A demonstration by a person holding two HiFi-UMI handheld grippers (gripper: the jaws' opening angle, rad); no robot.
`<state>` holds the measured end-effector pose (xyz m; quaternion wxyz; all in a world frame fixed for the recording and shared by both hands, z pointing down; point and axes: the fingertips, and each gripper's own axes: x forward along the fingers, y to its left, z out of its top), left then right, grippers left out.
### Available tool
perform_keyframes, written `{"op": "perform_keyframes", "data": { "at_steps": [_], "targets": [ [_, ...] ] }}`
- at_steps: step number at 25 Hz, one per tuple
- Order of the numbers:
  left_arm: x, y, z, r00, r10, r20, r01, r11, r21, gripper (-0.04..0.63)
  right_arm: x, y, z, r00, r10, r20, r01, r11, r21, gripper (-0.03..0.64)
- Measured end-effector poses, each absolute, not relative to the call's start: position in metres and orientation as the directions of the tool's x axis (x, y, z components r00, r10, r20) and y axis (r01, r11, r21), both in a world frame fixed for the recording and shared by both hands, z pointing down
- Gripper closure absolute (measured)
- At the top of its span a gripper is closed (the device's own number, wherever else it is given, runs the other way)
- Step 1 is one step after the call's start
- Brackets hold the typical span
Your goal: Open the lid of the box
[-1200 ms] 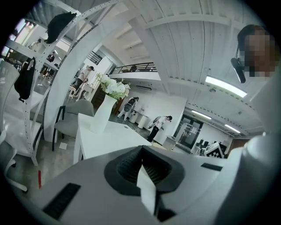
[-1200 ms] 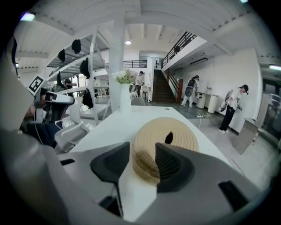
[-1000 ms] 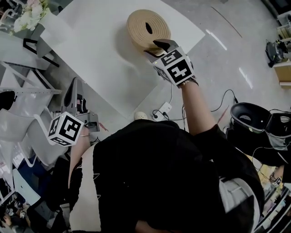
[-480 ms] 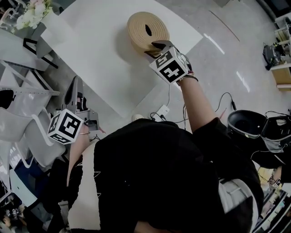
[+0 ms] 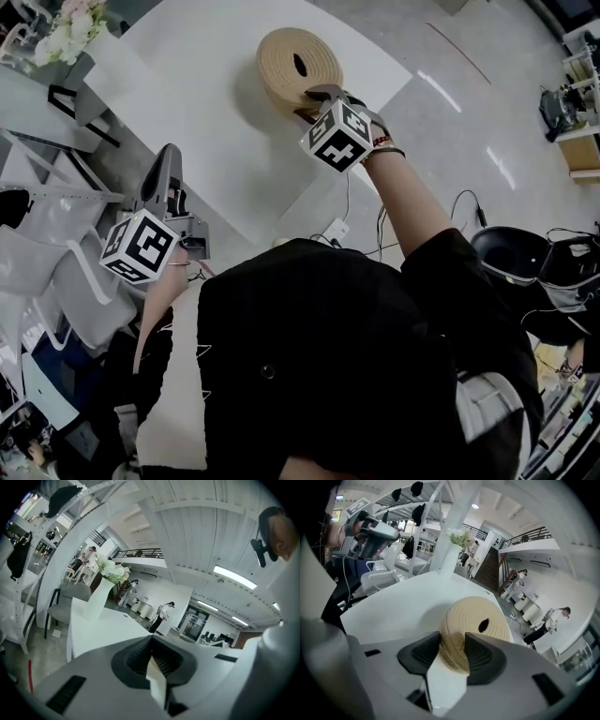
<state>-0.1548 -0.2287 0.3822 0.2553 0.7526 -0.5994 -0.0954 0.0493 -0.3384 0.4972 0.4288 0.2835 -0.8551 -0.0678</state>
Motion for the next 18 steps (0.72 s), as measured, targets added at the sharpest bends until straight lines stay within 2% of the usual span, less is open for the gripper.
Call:
{"op": "perform_keyframes", "data": {
  "at_steps": [8, 18],
  "targets": [
    [-0.143, -0.238, 0.379, 0.294, -0.944, 0.147, -0.839, -0.181, 0.513, 0.584, 0.046, -0.340, 0.502, -0.417, -0.535, 0.734, -0.406, 0.833, 0.377, 0.454],
    [-0.150, -0.225, 0.388, 0.276, -0.947, 0.164, -0.835, -0.151, 0.528, 0.584, 0.050, -0.338, 0.499, -0.437, -0.508, 0.742, -0.437, 0.841, 0.319, 0.476]
  ]
}}
